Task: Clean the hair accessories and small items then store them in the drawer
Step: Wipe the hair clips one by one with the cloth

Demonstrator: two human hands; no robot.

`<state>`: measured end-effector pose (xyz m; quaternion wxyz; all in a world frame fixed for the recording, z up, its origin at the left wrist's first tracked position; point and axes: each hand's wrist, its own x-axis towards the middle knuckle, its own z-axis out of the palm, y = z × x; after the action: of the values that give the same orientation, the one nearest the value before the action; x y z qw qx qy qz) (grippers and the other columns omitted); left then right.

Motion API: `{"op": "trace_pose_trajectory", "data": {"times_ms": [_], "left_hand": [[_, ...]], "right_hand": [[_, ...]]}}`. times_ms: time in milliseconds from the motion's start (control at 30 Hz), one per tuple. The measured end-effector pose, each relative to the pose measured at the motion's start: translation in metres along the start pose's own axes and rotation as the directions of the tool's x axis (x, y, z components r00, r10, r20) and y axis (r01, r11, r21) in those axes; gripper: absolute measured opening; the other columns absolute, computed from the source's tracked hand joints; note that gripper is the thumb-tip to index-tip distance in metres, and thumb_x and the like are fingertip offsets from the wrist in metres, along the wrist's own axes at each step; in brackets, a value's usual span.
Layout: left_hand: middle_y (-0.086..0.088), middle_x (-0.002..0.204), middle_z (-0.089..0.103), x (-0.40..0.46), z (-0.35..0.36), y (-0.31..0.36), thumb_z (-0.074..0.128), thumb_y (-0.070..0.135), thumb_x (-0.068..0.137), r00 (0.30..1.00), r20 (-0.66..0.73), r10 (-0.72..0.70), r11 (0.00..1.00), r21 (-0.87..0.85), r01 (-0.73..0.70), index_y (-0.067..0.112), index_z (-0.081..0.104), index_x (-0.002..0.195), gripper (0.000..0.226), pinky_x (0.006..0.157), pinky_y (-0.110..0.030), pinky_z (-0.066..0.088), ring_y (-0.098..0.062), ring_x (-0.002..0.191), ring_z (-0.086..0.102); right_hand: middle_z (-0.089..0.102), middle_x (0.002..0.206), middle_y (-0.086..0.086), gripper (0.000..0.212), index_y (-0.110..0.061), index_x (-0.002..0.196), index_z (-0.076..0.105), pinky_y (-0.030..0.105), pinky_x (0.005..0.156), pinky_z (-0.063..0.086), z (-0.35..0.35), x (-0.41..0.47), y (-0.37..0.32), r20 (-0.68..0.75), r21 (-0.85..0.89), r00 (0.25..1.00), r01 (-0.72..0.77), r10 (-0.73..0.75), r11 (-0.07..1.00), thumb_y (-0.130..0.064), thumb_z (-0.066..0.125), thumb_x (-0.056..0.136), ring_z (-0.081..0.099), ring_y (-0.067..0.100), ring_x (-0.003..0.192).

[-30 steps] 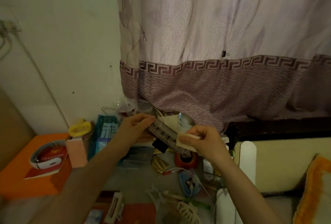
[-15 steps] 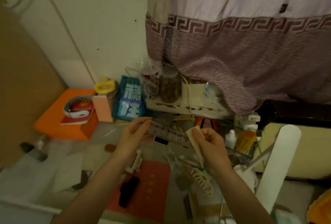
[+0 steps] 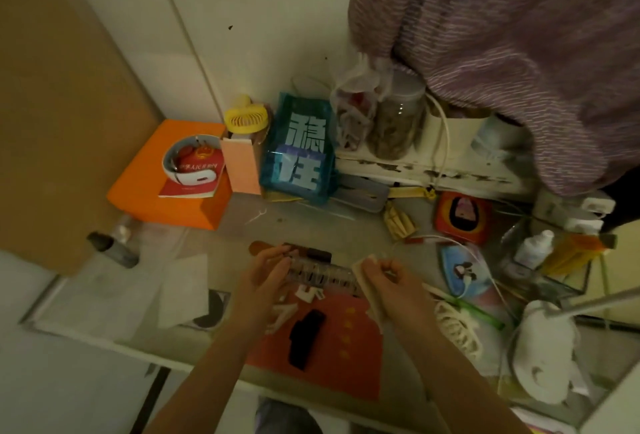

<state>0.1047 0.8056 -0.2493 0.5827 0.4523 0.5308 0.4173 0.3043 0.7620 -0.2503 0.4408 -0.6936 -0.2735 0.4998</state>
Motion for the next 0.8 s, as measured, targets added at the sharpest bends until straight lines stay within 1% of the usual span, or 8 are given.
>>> {"op": "trace_pose_trajectory", "data": {"times_ms": [100, 200, 233, 400, 467, 600, 700, 800], "left_hand": [[-0.001, 0.102, 0.07, 0.026, -0.031, -0.008, 0.069, 0.03, 0.082, 0.996, 0.091, -0.01, 0.997, 0.074, 0.003, 0.007, 0.063, 0.111, 0.038, 0.084, -0.046, 0.054, -0.026, 0.099, 0.066], [-0.003, 0.1, 0.071, 0.058, -0.058, -0.014, 0.068, 0.018, 0.082, 0.988, 0.148, -0.046, 0.994, 0.106, 0.03, 0.003, 0.065, 0.107, 0.029, 0.086, -0.045, 0.054, -0.025, 0.097, 0.067], [-0.004, 0.101, 0.07, 0.07, -0.066, -0.016, 0.065, 0.013, 0.084, 0.983, 0.172, -0.06, 0.992, 0.122, 0.04, 0.003, 0.065, 0.106, 0.024, 0.086, -0.044, 0.054, -0.022, 0.096, 0.067], [-0.001, 0.096, 0.072, 0.121, -0.095, -0.027, 0.064, 0.001, 0.083, 0.955, 0.248, -0.161, 0.982, 0.14, 0.129, 0.003, 0.066, 0.102, 0.019, 0.077, -0.03, 0.056, -0.014, 0.092, 0.069], [-0.001, 0.099, 0.071, 0.138, -0.102, -0.03, 0.064, 0.0, 0.083, 0.936, 0.291, -0.196, 0.976, 0.148, 0.159, 0.001, 0.064, 0.106, 0.023, 0.069, -0.022, 0.056, -0.011, 0.089, 0.069], [-0.002, 0.107, 0.068, 0.173, -0.114, -0.042, 0.068, 0.001, 0.078, 0.898, 0.341, -0.279, 0.958, 0.158, 0.238, 0.009, 0.062, 0.108, 0.031, 0.074, -0.026, 0.057, -0.014, 0.096, 0.068], [-0.002, 0.109, 0.068, 0.195, -0.118, -0.055, 0.068, -0.003, 0.076, 0.878, 0.36, -0.315, 0.948, 0.159, 0.274, 0.012, 0.061, 0.106, 0.034, 0.071, -0.024, 0.057, -0.015, 0.097, 0.068], [0.0, 0.109, 0.065, 0.211, -0.119, -0.067, 0.068, -0.004, 0.074, 0.88, 0.355, -0.314, 0.949, 0.155, 0.276, 0.014, 0.061, 0.104, 0.036, 0.07, -0.02, 0.056, -0.01, 0.094, 0.067]], "right_hand": [[0.065, 0.077, 0.009, 0.03, -0.015, 0.082, 0.061, 0.04, 0.065, 0.051, 0.036, 0.009, 0.0, -0.06, 0.023, 0.997, -0.042, 0.043, 0.999, -0.044, 0.065, 0.085, 0.062, 0.025, 0.07], [0.064, 0.066, 0.007, 0.042, -0.022, 0.079, 0.064, 0.039, 0.06, 0.049, 0.069, 0.018, 0.007, -0.134, -0.002, 0.988, -0.073, 0.073, 0.997, -0.063, 0.064, 0.071, 0.059, 0.024, 0.06], [0.063, 0.061, 0.006, 0.041, -0.022, 0.078, 0.065, 0.037, 0.057, 0.049, 0.079, 0.021, 0.007, -0.15, 0.005, 0.985, -0.088, 0.088, 0.996, -0.062, 0.065, 0.072, 0.059, 0.023, 0.055], [0.057, 0.059, 0.005, 0.024, 0.0, 0.083, 0.06, 0.014, 0.044, 0.042, 0.119, 0.041, -0.002, -0.216, 0.056, 0.974, -0.054, 0.065, 0.997, -0.022, 0.065, 0.089, 0.053, 0.004, 0.044], [0.056, 0.056, 0.005, 0.023, -0.002, 0.08, 0.058, 0.021, 0.046, 0.043, 0.131, 0.052, -0.003, -0.209, 0.061, 0.977, -0.035, 0.047, 0.998, -0.022, 0.065, 0.088, 0.053, 0.012, 0.046], [0.059, 0.06, -0.005, 0.018, -0.012, 0.075, 0.057, 0.029, 0.055, 0.045, 0.145, 0.084, 0.008, -0.243, 0.07, 0.968, -0.046, 0.062, 0.996, -0.022, 0.066, 0.088, 0.056, 0.013, 0.058], [0.063, 0.07, 0.0, 0.016, -0.011, 0.079, 0.058, 0.027, 0.06, 0.052, 0.153, 0.108, 0.012, -0.223, 0.091, 0.97, -0.077, 0.095, 0.993, -0.021, 0.065, 0.089, 0.061, 0.013, 0.066], [0.063, 0.074, 0.0, 0.014, -0.011, 0.081, 0.058, 0.019, 0.056, 0.051, 0.159, 0.13, 0.018, -0.188, 0.071, 0.975, -0.105, 0.117, 0.992, -0.021, 0.064, 0.09, 0.062, 0.01, 0.067]]}}
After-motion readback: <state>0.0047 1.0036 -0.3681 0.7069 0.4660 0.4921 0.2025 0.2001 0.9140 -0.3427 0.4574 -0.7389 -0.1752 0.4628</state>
